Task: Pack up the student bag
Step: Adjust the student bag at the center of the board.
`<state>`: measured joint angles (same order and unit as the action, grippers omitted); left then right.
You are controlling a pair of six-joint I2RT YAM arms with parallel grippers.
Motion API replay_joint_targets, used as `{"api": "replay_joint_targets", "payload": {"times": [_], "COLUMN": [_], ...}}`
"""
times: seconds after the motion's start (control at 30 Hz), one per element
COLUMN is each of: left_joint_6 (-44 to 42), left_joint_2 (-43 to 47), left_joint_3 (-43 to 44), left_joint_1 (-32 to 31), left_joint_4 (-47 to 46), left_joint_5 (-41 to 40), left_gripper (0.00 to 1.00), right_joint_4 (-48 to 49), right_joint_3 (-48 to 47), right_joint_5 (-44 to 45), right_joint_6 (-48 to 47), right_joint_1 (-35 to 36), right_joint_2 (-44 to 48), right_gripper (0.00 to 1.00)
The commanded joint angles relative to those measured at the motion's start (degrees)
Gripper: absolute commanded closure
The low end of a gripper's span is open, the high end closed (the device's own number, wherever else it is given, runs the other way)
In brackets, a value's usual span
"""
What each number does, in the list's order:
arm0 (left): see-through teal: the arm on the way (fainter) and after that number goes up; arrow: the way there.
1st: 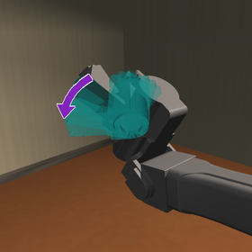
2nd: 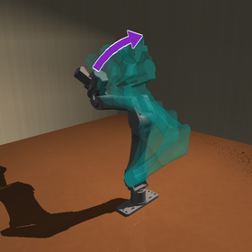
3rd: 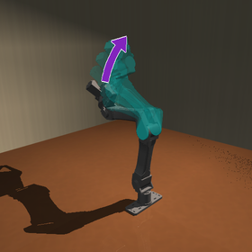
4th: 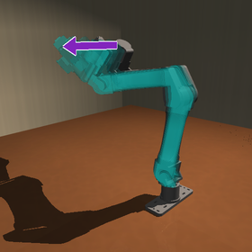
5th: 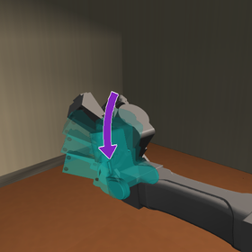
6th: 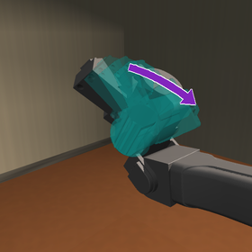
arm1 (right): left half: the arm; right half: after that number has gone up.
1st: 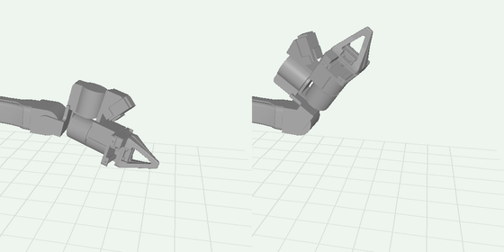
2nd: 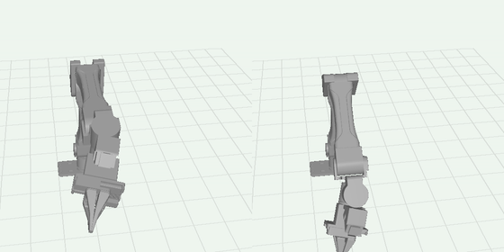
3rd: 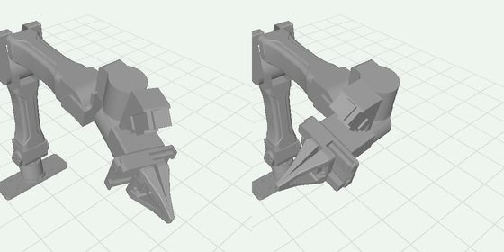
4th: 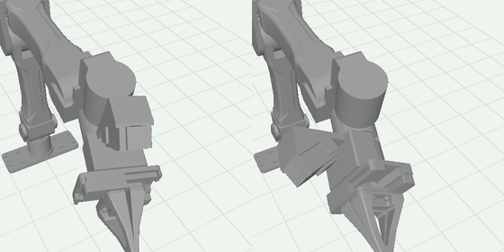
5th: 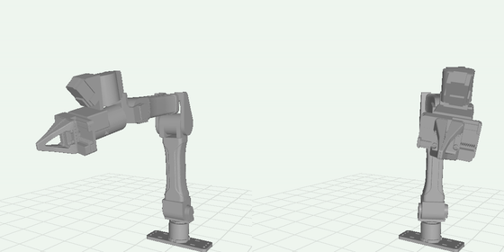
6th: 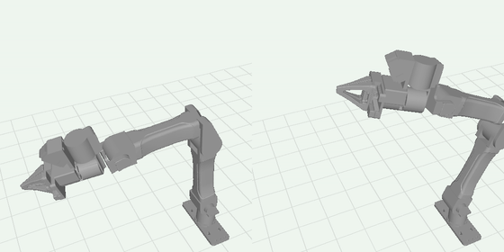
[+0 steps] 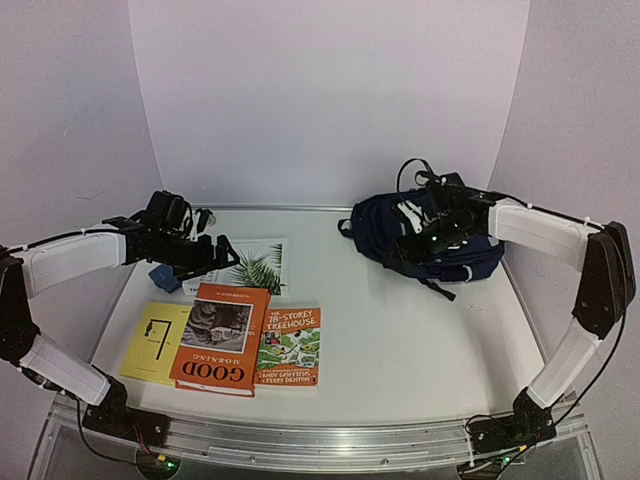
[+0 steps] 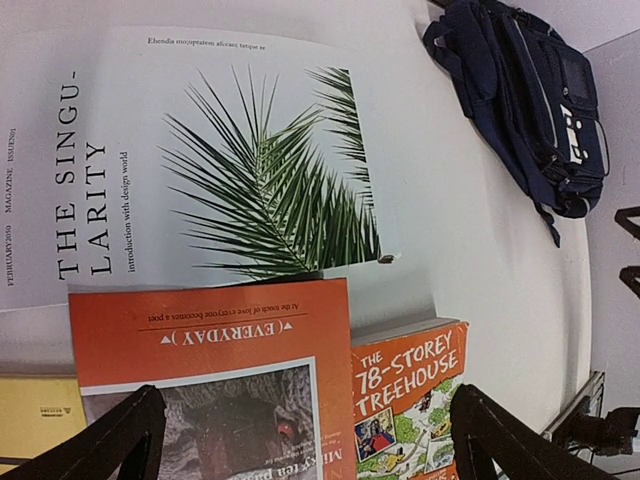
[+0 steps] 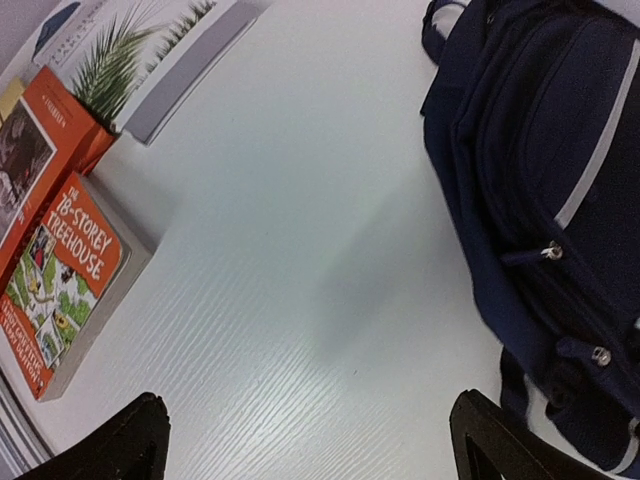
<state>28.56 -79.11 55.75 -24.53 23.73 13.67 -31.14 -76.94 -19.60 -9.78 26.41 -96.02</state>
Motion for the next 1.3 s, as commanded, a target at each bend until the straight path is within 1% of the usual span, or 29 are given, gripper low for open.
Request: {"api": "replay_joint_targets", "payload": {"times": [0.0, 0.23, 0.3, 0.43, 0.57, 0.67, 0.73, 0.9, 0.93, 0.97, 1.0, 1.13, 1.23, 1.27], "left_joint_6": [0.57, 1.15, 1.48, 2.10, 2.45, 2.72, 2.82, 2.82, 2.82, 2.82, 2.82, 2.70, 2.58, 2.56], "left_joint_2": [2.47, 4.13, 4.76, 6.35, 6.42, 6.67, 6.77, 6.32, 6.20, 6.10, 5.95, 5.09, 4.46, 4.30], "left_joint_3": [0.38, 0.12, -0.20, -1.57, -1.68, -1.86, -1.99, -1.91, -1.87, -1.86, -1.81, -1.44, -1.31, -1.27], "left_joint_1": [0.19, 0.12, 0.16, 0.18, 0.18, 0.20, 0.17, 0.18, 0.18, 0.15, 0.18, 0.15, 0.19, 0.19], "left_joint_4": [-2.35, -1.20, -0.89, -1.24, -0.90, -1.01, -1.17, -1.44, -1.54, -1.77, -1.88, -2.32, -2.65, -2.78], "left_joint_5": [1.75, 1.65, 1.91, 1.66, 1.66, 1.77, 1.85, 2.17, 2.24, 2.31, 2.37, 2.52, 2.82, 2.94], "left_gripper": [0.00, 0.00, 0.00, 0.00, 0.00, 0.00, 0.00, 0.00, 0.00, 0.00, 0.00, 0.00, 0.00, 0.00], "right_joint_4": [2.01, -0.55, -0.64, -1.14, -1.29, -1.29, -1.30, -1.27, -1.29, -1.30, -1.30, -1.69, -2.18, -2.49], "right_joint_3": [-9.58, -24.24, -27.14, -31.81, -33.77, -34.33, -34.38, -32.28, -31.49, -30.67, -29.72, -25.48, -21.85, -20.80], "right_joint_5": [9.34, 17.05, 18.81, 21.35, 23.85, 26.14, 28.28, 30.94, 30.79, 30.47, 29.99, 27.56, 25.43, 23.94], "right_joint_6": [-0.29, -1.48, -1.79, -2.39, -3.66, -4.67, -5.70, -7.56, -7.62, -7.65, -7.57, -6.93, -6.13, -5.66], "right_joint_1": [0.05, 0.07, 0.08, 0.11, 0.09, 0.10, 0.06, 0.04, 0.05, 0.09, 0.07, 0.04, 0.06, 0.05], "right_joint_2": [-6.92, -18.43, -21.43, -28.16, -32.71, -35.17, -36.46, -36.94, -36.71, -36.29, -35.88, -33.21, -30.38, -29.26], "right_gripper": [0.02, 0.02, 0.02, 0.02, 0.02, 0.06, 0.13, 0.36, 0.41, 0.49, 0.54, 0.80, 0.96, 0.99]}}
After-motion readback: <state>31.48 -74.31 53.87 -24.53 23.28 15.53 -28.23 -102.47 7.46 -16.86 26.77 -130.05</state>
